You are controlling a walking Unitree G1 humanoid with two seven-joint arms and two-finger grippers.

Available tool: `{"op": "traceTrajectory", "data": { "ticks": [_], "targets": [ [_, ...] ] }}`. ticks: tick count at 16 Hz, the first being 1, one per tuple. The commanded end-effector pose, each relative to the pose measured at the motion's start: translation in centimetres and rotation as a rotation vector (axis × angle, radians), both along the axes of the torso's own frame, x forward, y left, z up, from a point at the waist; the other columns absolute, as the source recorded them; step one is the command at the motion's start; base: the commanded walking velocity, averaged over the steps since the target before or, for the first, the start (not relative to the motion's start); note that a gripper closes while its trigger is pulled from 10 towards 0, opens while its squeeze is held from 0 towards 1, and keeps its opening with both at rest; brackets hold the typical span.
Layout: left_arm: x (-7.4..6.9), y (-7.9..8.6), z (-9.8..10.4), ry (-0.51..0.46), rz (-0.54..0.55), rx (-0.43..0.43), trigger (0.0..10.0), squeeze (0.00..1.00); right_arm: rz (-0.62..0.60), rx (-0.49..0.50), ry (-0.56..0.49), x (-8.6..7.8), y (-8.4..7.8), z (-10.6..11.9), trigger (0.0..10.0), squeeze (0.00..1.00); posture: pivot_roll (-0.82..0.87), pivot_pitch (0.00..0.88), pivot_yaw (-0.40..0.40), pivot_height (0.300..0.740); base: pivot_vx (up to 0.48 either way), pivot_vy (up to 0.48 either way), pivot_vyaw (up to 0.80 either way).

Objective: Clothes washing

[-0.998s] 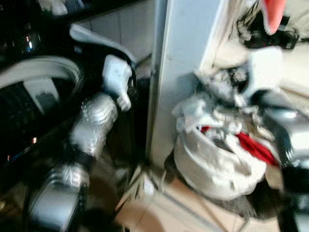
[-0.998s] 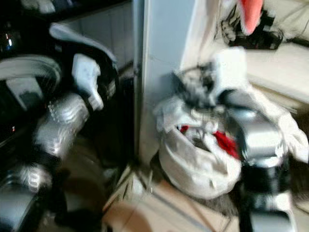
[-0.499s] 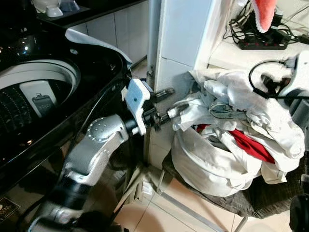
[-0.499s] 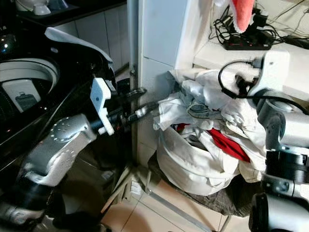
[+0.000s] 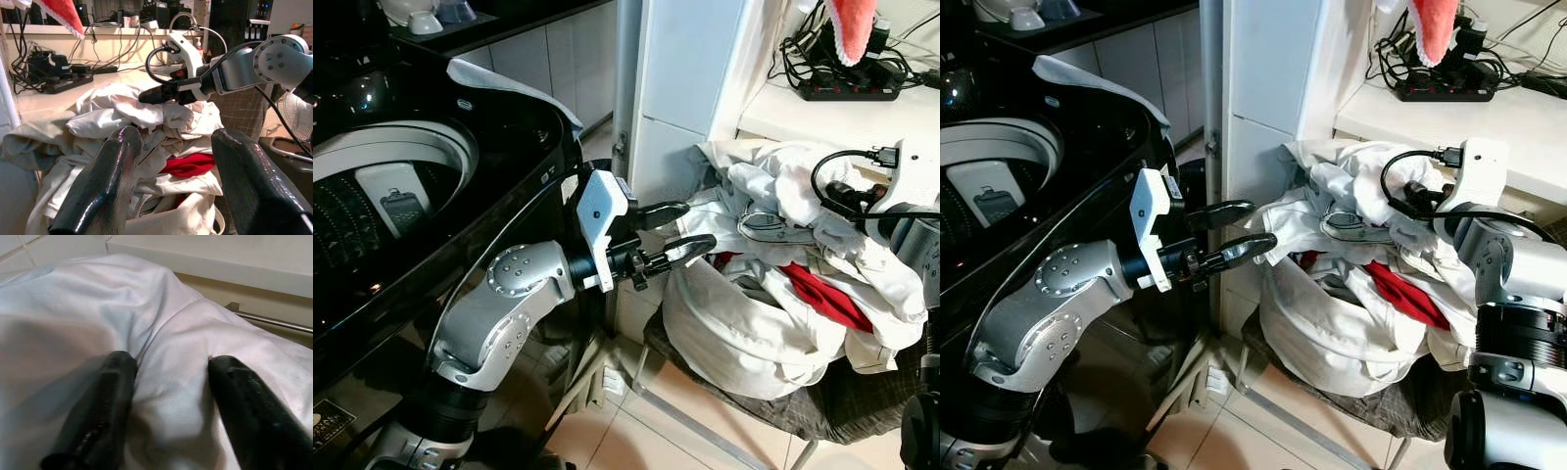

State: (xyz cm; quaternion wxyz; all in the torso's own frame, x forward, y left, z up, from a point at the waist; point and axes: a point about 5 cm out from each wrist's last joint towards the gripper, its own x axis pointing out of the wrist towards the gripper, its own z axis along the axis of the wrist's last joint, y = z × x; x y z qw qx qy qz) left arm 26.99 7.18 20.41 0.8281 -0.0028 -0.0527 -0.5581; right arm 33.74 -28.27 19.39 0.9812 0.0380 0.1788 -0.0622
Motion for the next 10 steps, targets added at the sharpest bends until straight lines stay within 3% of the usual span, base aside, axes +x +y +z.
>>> {"op": "traceTrajectory", "data": {
  "ticks": [1,6,10],
  "targets": [
    [-0.26,-0.06,0.33,-0.011,-0.006,0.008,10.0,0.00,0.006,0.023,0.012,-0.11,-0.12,-0.42,0.0,0.00,-0.04,0.000,-0.036,0.740,0.000,0.000,0.00],
    [-0.72,-0.20,0.88,0.008,-0.053,-0.041,10.0,0.00,0.009,0.050,0.013,-0.28,0.20,-0.79,0.0,0.00,-0.05,0.000,-0.031,0.740,0.000,0.000,0.00],
    [-0.69,-0.17,0.86,0.006,-0.058,-0.025,10.0,0.00,0.002,0.061,-0.003,-0.30,0.22,-0.53,0.0,0.00,-0.05,0.000,-0.030,0.740,0.000,0.000,0.00]
  ]
}}
